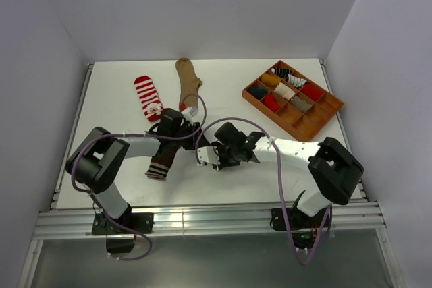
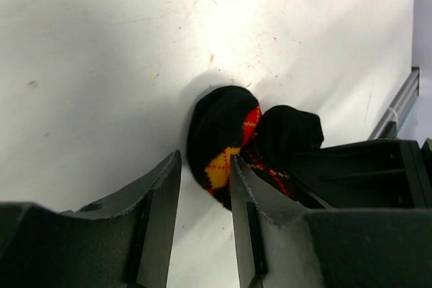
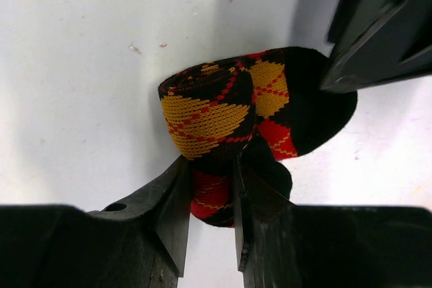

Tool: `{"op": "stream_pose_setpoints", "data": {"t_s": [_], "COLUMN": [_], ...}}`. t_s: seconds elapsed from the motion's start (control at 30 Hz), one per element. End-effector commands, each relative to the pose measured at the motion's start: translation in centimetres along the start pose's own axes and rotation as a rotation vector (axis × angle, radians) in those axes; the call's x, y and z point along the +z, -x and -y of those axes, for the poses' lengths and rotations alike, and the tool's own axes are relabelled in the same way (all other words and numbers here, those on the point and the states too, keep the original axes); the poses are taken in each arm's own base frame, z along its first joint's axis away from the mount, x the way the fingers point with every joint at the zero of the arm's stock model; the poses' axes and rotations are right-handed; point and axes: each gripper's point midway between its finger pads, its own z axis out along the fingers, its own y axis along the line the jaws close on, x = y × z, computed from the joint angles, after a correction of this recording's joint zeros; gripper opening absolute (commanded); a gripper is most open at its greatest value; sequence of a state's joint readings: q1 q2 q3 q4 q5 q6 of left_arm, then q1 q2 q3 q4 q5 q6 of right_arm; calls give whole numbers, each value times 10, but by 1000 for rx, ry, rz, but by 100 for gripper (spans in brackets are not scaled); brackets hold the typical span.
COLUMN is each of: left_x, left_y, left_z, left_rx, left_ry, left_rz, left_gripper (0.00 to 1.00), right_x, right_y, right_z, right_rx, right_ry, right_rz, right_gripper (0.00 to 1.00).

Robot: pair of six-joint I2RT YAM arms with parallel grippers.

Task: Roll the socks
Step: Roll the sock at the center of the board.

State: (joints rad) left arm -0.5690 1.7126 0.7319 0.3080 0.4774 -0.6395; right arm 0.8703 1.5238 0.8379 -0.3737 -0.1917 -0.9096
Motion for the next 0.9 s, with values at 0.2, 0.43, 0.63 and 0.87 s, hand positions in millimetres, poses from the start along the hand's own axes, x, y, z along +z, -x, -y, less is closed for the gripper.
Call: {"op": "stream_pose_setpoints", "data": {"t_s": [0.2, 0.43, 0.63, 0.87], "left_x": [-33, -44, -53, -55], "left_y": [20, 3, -11, -10], "left_z": [-6, -1, 9, 37], "left_rx": [52, 108, 95, 264], "left_ry": [102, 55, -33, -19], "left_rz": [189, 207, 269, 359], "left_gripper": [35, 31, 38, 45], "right_x": [-13, -18, -10, -3], "right_y": [-39, -34, -36, -35], "right_z": [-64, -59, -40, -32], "right_rx": [187, 300, 419, 462], "right_ry": [442, 695, 804, 846], "right_rz": [-191, -207, -182, -187], "right_gripper": [23, 24, 24, 25]}}
